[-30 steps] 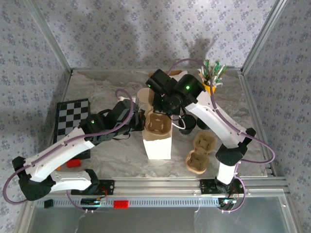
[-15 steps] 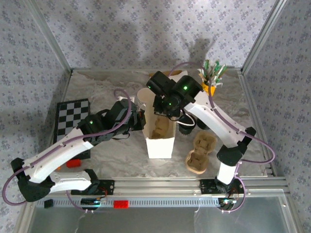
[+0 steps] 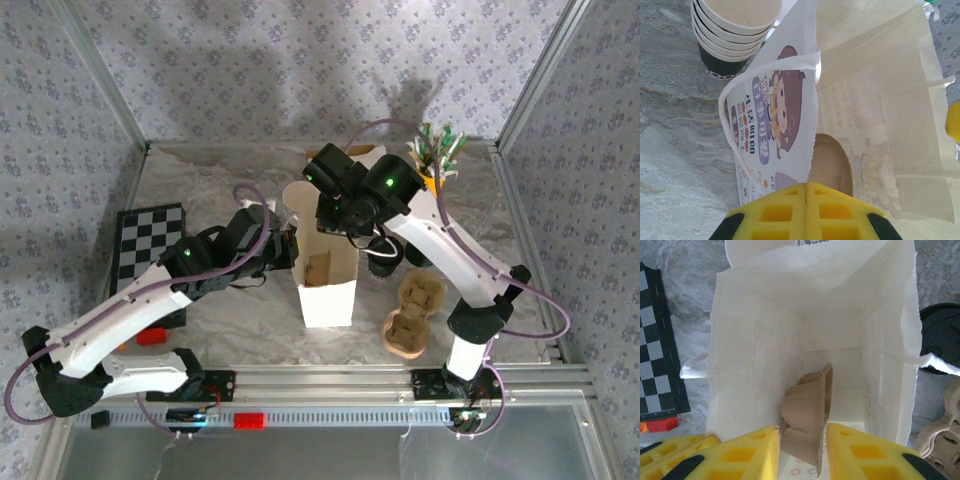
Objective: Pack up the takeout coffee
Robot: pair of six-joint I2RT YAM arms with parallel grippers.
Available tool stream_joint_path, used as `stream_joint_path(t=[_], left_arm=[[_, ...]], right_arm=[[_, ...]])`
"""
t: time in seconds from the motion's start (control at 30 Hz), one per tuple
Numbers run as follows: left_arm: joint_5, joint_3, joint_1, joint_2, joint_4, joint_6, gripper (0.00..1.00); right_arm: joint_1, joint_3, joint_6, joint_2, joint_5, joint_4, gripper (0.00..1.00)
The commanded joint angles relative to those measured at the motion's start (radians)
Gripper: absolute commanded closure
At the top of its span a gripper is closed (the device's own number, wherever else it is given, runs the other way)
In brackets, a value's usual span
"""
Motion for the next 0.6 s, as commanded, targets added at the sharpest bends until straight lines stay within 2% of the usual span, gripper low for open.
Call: stream_joint_path(t=[0.0, 0.23, 0.3, 0.4, 0.57], left_arm=[[-0.006, 0.026, 0.005, -0.025, -0.007, 0.010, 1.00], [0.003, 0.051, 0.003, -0.002, -0.031, 0.019, 1.00], [-0.005, 0.057, 0.004, 0.001, -0.039, 0.027, 0.89], [-0.004, 0.065, 0.003, 0.009, -0.049, 0.034, 0.81], [0.005, 0.086, 0.002, 0.038, -0.071, 0.051, 0.77]], right_arm=[[0.016, -0.022, -0.032, -0.046, 0.021, -0.006, 0.67], [0.027, -0.056, -0.048, -0.069, 0.025, 0.001, 0.62], [0.028, -0.065, -0.053, -0.079, 0.022, 0.003, 0.61], [0.028, -0.070, -0.053, -0.084, 0.018, -0.002, 0.60], [0.029, -0.098, -0.055, -0.095, 0.012, -0.001, 0.59]])
